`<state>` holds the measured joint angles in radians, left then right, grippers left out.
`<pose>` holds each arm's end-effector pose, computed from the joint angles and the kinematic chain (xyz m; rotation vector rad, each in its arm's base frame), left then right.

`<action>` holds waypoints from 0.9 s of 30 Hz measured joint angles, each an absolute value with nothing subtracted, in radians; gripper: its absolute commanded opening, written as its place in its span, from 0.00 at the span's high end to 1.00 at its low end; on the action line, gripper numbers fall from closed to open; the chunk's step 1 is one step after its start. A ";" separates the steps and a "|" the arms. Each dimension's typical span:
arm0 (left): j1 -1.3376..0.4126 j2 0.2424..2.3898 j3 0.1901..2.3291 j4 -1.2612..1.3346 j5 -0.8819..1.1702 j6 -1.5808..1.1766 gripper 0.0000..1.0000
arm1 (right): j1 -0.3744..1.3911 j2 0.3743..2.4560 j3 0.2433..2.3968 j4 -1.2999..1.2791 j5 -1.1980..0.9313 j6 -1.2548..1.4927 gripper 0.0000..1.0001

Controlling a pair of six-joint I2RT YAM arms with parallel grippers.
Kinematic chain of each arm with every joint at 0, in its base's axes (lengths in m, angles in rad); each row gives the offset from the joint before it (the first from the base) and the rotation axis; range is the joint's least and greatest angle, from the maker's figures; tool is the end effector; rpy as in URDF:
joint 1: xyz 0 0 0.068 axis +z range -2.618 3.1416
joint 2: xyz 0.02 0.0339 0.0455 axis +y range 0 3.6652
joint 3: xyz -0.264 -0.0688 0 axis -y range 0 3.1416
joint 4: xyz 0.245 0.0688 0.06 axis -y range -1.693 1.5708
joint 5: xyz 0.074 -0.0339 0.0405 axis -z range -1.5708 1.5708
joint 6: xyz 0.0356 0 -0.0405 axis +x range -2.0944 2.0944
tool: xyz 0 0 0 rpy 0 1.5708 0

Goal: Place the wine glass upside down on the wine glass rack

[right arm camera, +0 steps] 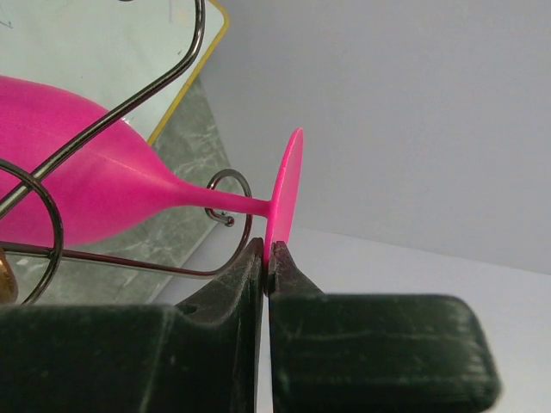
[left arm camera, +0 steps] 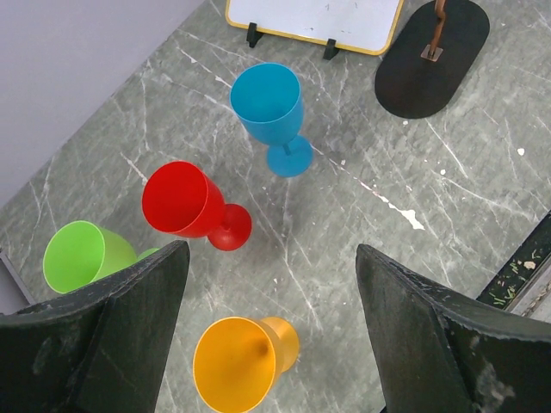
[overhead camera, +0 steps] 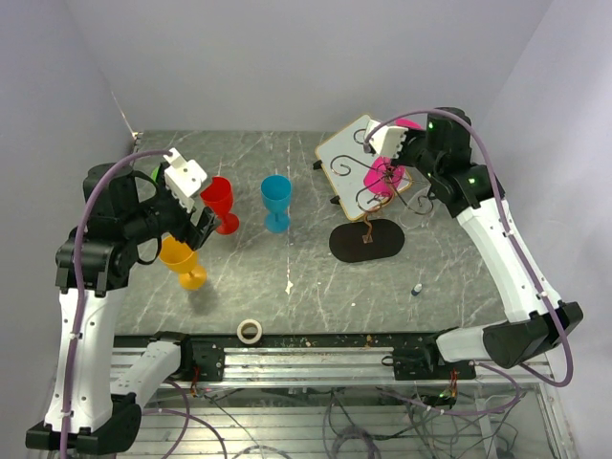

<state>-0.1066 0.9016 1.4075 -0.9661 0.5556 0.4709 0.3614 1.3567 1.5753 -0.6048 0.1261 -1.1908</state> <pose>0.1321 -0.0330 0.4455 0.8823 1.7636 -0.3264 0.2741 0.0988 0.4420 -1.3486 1.4959 -0.6618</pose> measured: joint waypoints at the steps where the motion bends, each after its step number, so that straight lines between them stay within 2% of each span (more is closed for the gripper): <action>1: -0.107 0.903 1.406 -0.964 0.556 0.471 0.11 | 0.361 1.356 1.571 -0.603 0.133 -1.191 1.00; 27: -0.102 0.924 1.377 -0.930 0.574 0.464 0.11 | 0.314 1.307 1.519 -0.595 0.233 -1.191 1.00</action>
<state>-0.1020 0.9237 1.3769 -0.9302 0.5743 0.4644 0.3138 1.3067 1.5192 -0.5953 0.2333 -1.1908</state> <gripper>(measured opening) 0.888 0.022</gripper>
